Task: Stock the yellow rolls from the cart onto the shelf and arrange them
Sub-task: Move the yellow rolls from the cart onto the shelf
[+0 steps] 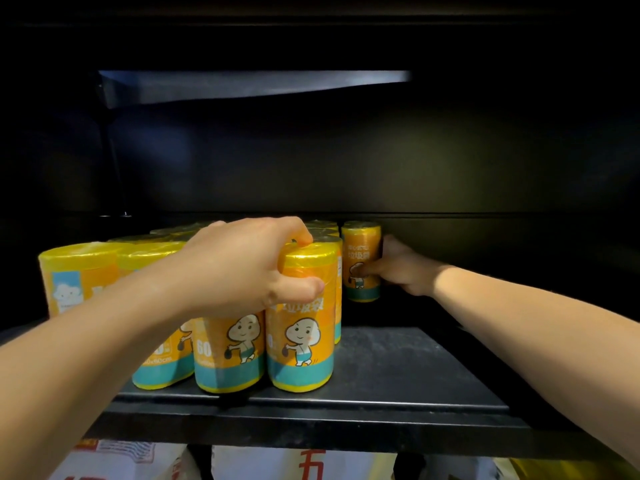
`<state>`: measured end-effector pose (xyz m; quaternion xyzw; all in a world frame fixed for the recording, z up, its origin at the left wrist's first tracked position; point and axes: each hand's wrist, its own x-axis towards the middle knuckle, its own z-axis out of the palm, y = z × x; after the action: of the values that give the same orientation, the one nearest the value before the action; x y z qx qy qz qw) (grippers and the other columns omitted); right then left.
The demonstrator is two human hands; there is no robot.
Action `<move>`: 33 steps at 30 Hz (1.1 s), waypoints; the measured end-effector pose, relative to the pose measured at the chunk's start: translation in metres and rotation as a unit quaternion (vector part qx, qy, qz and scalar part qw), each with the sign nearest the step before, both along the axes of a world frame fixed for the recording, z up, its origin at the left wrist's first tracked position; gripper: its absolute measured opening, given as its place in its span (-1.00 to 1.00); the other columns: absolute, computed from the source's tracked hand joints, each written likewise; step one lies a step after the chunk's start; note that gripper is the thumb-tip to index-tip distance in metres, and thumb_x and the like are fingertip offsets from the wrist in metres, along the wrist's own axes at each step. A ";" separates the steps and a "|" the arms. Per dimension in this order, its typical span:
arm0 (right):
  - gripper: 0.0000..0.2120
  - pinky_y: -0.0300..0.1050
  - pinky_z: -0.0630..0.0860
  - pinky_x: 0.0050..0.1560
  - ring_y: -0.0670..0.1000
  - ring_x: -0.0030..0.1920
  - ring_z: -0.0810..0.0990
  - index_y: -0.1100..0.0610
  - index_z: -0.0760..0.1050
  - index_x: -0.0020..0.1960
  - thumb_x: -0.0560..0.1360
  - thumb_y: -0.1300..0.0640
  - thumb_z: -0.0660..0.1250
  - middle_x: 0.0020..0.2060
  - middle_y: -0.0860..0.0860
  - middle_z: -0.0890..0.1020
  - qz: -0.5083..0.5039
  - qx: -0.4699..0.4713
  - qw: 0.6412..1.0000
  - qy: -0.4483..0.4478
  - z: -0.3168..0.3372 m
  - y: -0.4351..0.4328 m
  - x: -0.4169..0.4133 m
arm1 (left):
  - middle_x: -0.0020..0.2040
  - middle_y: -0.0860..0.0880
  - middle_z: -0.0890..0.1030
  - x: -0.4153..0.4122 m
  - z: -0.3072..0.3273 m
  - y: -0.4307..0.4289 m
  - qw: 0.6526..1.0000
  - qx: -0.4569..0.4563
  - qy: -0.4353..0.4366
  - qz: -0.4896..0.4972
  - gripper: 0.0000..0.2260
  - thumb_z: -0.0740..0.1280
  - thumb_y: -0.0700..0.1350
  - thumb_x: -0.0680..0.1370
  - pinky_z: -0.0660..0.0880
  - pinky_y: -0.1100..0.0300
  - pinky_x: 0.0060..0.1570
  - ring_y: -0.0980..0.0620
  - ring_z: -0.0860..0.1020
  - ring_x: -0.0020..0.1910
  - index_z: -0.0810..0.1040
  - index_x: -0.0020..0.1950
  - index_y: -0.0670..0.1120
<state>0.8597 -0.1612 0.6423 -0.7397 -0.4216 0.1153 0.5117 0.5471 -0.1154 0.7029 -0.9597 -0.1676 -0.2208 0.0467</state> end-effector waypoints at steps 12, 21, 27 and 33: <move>-0.25 0.02 0.56 0.19 0.03 0.20 0.59 0.10 0.31 0.39 0.32 0.18 0.61 0.22 0.04 0.60 -0.002 -0.016 1.000 -0.014 0.001 0.002 -0.009 | -0.01 0.21 0.52 -0.001 -0.001 0.000 1.000 0.003 0.001 -0.002 -0.43 0.23 0.38 0.41 0.41 0.19 -0.04 0.17 0.49 -0.04 0.31 0.37 0.24; -0.33 -0.18 0.54 -0.04 -0.01 0.19 0.52 0.12 0.26 0.40 0.41 0.18 0.54 0.21 -0.01 0.53 -0.013 -0.033 0.998 -0.045 0.000 -0.011 -0.023 | 0.07 0.15 0.59 0.000 0.000 0.002 1.000 -0.020 0.000 -0.008 -0.44 0.28 0.35 0.41 0.44 0.16 -0.01 0.14 0.53 0.00 0.34 0.37 0.22; -0.52 -0.08 0.49 0.14 -0.02 0.20 0.53 0.09 0.44 0.31 0.45 0.17 0.51 0.21 0.00 0.58 -0.017 -0.058 0.995 -0.081 0.006 -0.011 -0.034 | 0.05 0.10 0.63 -0.001 0.002 0.002 0.998 -0.057 0.004 -0.028 -0.45 0.35 0.28 0.44 0.53 0.05 0.14 0.14 0.57 0.01 0.37 0.39 0.18; -0.52 -0.08 0.49 0.19 0.03 0.19 0.57 0.12 0.49 0.31 0.44 0.08 0.52 0.24 0.06 0.60 -0.046 -0.092 0.991 -0.090 0.006 -0.012 -0.041 | 0.16 0.09 0.58 0.000 0.003 0.005 0.995 -0.090 -0.001 -0.036 -0.41 0.41 0.24 0.44 0.58 0.03 0.12 0.08 0.57 0.07 0.38 0.43 0.17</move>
<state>0.8187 -0.1736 0.6488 -0.8097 -0.4190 0.0626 0.4062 0.5468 -0.1103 0.7064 -0.9653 -0.1517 -0.2074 -0.0477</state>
